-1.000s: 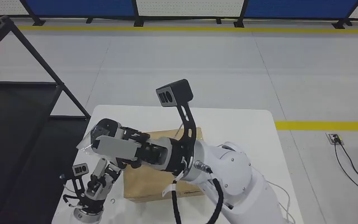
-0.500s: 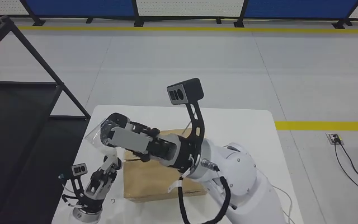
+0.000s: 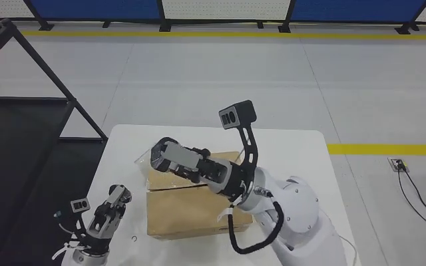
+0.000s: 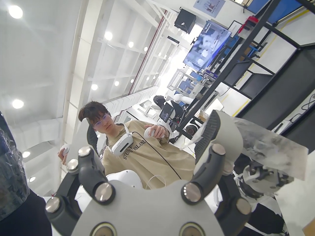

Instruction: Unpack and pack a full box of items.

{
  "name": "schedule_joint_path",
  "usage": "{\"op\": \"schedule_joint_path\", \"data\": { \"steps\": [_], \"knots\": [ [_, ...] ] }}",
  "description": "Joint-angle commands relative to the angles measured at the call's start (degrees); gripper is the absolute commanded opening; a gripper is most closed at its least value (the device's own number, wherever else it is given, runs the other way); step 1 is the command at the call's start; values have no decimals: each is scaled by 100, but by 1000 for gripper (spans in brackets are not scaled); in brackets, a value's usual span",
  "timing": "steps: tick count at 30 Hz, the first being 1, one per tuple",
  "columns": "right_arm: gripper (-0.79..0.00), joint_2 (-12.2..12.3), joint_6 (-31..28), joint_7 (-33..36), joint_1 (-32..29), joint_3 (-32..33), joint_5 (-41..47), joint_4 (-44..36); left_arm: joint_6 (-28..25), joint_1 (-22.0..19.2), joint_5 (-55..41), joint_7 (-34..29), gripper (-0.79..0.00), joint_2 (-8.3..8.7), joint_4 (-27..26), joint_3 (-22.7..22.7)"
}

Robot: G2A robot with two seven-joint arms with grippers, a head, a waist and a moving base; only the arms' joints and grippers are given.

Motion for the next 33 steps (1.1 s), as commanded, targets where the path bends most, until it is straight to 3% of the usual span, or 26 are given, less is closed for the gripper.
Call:
{"op": "schedule_joint_path", "data": {
  "steps": [1,13,25,33],
  "knots": [
    [0,45,157,70,-179,190,-33,-70,179,-14,79,-1,-785,12,-8,-73],
    [0,295,1337,634,-1011,1019,-239,-267,1179,-261,336,-332,-785,84,-18,-166],
    [0,479,1834,1095,-1126,1689,-79,155,1493,-333,589,-395,-785,105,-65,15],
    [0,586,2102,1494,-1124,1744,-99,313,1665,-244,548,-429,-785,128,-46,-85]
  ]
}}
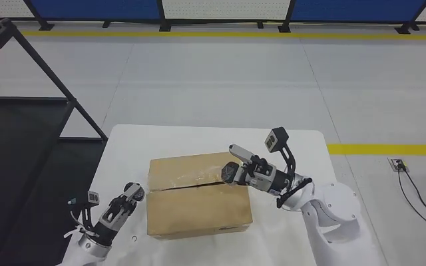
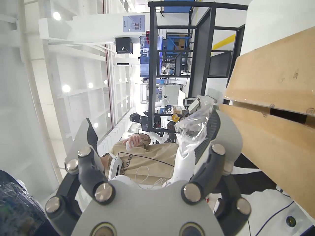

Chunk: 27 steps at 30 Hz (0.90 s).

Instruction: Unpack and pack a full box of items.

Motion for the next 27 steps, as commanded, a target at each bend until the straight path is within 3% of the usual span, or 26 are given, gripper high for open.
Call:
{"op": "schedule_joint_path", "data": {
  "steps": [1,15,27],
  "knots": [
    [0,27,83,95,4,-22,-55,0,45,6,-2,11,-785,6,22,-28],
    [0,154,379,71,-25,-316,-389,-59,347,-79,201,83,-785,33,256,39],
    [0,212,185,-257,-71,-277,-82,-130,506,-109,-20,11,-785,52,306,27]
  ]
}}
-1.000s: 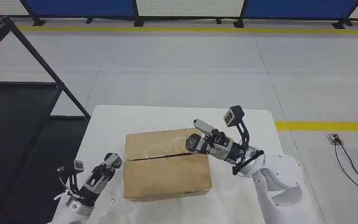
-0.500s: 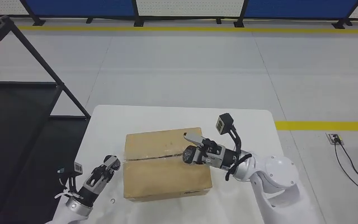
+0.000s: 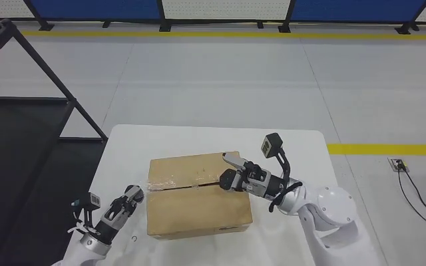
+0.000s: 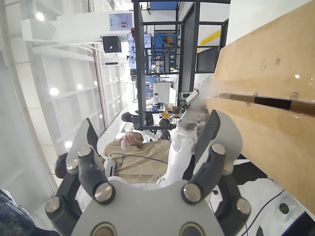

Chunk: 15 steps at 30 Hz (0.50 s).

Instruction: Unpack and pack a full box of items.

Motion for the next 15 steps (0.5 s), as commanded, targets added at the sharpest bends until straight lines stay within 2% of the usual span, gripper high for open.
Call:
{"op": "schedule_joint_path", "data": {
  "steps": [1,7,15],
  "knots": [
    [0,11,9,-18,1,-20,27,-11,13,-6,-69,-22,-785,2,-6,5],
    [0,31,-302,-220,-36,9,169,-104,67,0,-262,-99,-785,13,-83,-46],
    [0,100,-734,191,50,-250,-235,-17,-105,21,-292,-221,-785,26,-418,-44]
  ]
}}
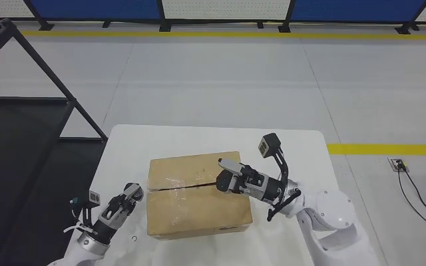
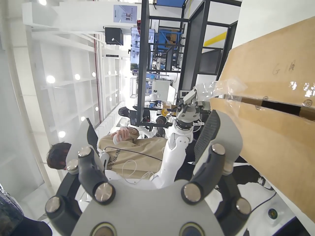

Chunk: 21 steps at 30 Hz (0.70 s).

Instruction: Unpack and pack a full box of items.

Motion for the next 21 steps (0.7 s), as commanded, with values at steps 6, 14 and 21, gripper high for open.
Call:
{"op": "schedule_joint_path", "data": {
  "steps": [6,14,21],
  "knots": [
    [0,8,-677,1,129,-128,119,291,177,-358,559,-322,-785,59,-980,50],
    [0,30,-1826,-333,-179,151,583,426,1014,-1361,1279,-1004,-785,167,-1808,286],
    [0,101,-2682,72,-754,520,1182,438,2021,-2249,1219,-1462,-785,242,-2158,492]
  ]
}}
